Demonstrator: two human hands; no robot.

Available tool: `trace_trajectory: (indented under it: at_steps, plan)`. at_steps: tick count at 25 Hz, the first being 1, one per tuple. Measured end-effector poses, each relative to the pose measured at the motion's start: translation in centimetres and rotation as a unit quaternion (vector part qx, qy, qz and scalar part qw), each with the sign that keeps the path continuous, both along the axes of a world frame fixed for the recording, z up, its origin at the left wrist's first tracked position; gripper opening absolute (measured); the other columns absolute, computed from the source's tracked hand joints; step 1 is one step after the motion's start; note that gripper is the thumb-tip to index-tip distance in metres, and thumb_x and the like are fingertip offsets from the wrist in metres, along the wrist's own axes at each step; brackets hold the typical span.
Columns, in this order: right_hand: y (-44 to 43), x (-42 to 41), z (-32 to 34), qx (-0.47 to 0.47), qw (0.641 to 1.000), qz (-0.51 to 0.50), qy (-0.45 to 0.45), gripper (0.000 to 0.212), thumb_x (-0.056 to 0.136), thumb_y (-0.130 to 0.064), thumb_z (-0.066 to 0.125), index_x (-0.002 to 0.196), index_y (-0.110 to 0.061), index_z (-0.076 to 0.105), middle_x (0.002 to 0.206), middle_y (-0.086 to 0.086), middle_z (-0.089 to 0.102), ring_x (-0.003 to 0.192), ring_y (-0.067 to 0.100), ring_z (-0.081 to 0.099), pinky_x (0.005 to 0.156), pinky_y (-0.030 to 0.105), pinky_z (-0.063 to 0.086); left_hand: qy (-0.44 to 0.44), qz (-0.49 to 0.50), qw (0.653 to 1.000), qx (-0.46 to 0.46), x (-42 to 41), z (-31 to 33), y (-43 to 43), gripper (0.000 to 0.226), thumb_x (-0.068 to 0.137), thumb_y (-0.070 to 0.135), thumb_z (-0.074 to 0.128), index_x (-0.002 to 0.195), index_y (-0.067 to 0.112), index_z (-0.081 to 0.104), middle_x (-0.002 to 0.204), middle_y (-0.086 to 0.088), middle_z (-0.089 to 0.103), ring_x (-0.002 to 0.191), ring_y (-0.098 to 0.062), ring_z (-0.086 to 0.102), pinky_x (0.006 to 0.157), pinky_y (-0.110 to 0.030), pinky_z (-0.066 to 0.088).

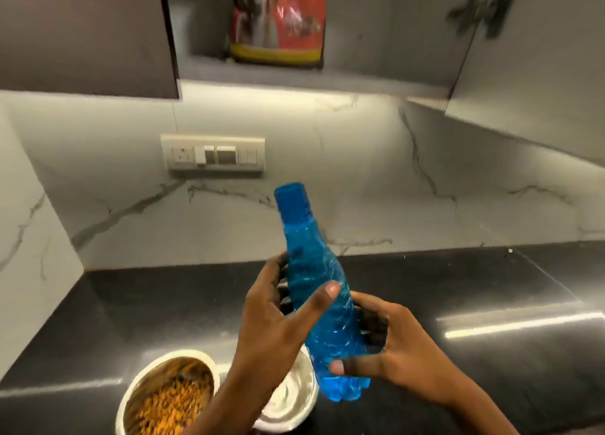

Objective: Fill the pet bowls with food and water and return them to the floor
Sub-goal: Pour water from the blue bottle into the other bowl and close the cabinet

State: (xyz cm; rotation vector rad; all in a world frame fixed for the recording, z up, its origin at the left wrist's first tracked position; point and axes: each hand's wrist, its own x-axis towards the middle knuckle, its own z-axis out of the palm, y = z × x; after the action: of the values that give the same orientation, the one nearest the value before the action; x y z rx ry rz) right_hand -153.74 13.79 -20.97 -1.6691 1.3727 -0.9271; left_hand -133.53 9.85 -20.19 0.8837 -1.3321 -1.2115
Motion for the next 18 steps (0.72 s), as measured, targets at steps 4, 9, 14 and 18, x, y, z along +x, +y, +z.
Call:
trace_trajectory:
  at_steps: [4,9,14,18]
  plan:
    - [-4.0,1.4,8.9,-0.152,0.984,-0.075,-0.049,0.075,0.069,-0.010,0.099,0.135,-0.017,0.065,0.120,0.003,0.080,0.109,0.020,0.079,0.092,0.040,0.065,-0.051,-0.026,0.982,-0.180,0.7,11.1,-4.7,0.062,0.076,0.042,0.085,0.134,0.030,0.066,0.123,0.015,0.078,0.110,-0.001,0.076,0.085,-0.020,0.063]
    - [-9.8,2.8,20.7,-0.344,0.915,-0.172,-0.122,0.066,0.075,-0.014,0.096,0.133,-0.015,0.065,0.119,0.001,0.079,0.105,0.013,0.079,0.086,0.028,0.064,-0.119,-0.034,0.937,-0.327,-0.3,23.7,-11.5,0.071,0.081,0.052,0.086,0.142,0.021,0.066,0.134,0.009,0.075,0.122,-0.006,0.072,0.102,-0.037,0.062]
    - [-15.4,1.3,28.0,-0.389,0.890,-0.191,-0.141,0.067,0.080,-0.014,0.091,0.141,-0.012,0.061,0.126,0.000,0.075,0.111,0.013,0.076,0.090,0.029,0.064,-0.123,-0.069,0.936,-0.323,-3.2,31.7,-17.1,0.061,0.088,0.034,0.087,0.142,0.015,0.065,0.132,0.002,0.075,0.117,-0.014,0.074,0.093,-0.037,0.066]
    - [-19.8,-0.9,28.6,-0.339,0.904,-0.231,-0.120,0.072,0.080,-0.013,0.089,0.144,-0.011,0.056,0.127,0.002,0.072,0.112,0.017,0.073,0.095,0.038,0.064,-0.159,-0.109,0.951,-0.240,-5.9,32.3,-22.0,0.064,0.091,0.032,0.084,0.147,0.015,0.057,0.133,-0.003,0.074,0.115,-0.024,0.076,0.092,-0.045,0.066]
